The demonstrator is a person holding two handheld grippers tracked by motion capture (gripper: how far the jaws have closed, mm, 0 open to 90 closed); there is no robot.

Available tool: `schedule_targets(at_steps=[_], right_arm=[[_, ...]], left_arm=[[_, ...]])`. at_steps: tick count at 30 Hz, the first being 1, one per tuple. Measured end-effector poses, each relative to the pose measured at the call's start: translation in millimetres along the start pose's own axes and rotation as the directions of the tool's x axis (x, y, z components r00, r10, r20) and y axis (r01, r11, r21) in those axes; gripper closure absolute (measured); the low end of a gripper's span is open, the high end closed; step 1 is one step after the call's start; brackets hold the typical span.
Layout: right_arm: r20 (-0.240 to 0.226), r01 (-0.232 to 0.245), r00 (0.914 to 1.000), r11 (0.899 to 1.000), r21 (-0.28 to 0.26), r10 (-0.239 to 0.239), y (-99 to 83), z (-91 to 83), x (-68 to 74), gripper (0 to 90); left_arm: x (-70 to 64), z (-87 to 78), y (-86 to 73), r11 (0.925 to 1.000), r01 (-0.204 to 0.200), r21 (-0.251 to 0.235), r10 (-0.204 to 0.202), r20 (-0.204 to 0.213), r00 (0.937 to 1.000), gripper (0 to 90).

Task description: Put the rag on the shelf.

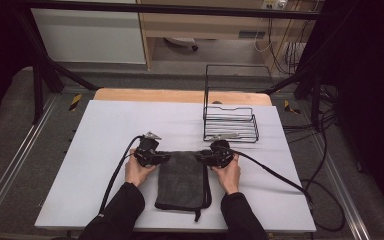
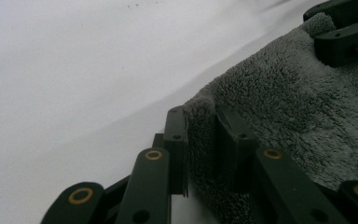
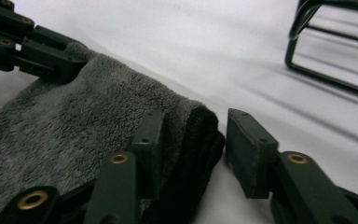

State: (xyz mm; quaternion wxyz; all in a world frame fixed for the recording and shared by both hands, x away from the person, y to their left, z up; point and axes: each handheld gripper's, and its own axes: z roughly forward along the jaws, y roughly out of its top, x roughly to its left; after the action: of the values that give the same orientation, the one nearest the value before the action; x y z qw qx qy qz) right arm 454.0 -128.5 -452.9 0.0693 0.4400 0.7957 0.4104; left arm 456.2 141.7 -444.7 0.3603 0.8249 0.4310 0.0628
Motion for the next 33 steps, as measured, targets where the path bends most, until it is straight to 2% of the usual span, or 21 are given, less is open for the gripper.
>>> schedule_targets(at_steps=[4,10,16,20,24,33], right_arm=[[-0.024,-0.029,0.9993,0.999,0.019,0.030,1.5,1.4,-2.2,63.2],[-0.054,-0.066,0.9962,0.997,0.045,0.069,3.0,1.5,-3.5,73.7],[-0.058,-0.108,0.9921,0.992,0.059,0.111,5.1,0.3,-4.5,78.4],[-0.060,-0.104,0.9925,0.993,0.056,0.107,5.6,-1.4,-4.0,79.5],[-0.060,-0.103,0.9926,0.994,0.048,0.106,6.3,-4.4,-3.0,80.0],[-0.062,-0.080,0.9950,0.997,-0.012,0.079,7.6,-18.7,4.4,80.4]], left_arm=[[-0.1,0.1,-0.3,1.0000,-0.001,-0.003,0.001,0.001,1.0000,74.4],[0.1,0.2,-0.6,1.0000,-0.004,-0.009,0.004,0.003,1.0000,74.7],[0.9,-0.5,-2.1,0.9996,0.018,-0.020,-0.018,0.015,0.9997,77.9],[-1.6,-1.8,-1.5,0.9996,0.019,-0.019,-0.019,0.001,0.9998,79.8],[-1.4,-3.2,-1.2,0.9993,0.032,-0.021,-0.032,0.006,0.9995,80.8],[-5.9,-20.7,-0.4,0.9957,0.026,-0.088,-0.025,0.021,0.9995,81.1]])
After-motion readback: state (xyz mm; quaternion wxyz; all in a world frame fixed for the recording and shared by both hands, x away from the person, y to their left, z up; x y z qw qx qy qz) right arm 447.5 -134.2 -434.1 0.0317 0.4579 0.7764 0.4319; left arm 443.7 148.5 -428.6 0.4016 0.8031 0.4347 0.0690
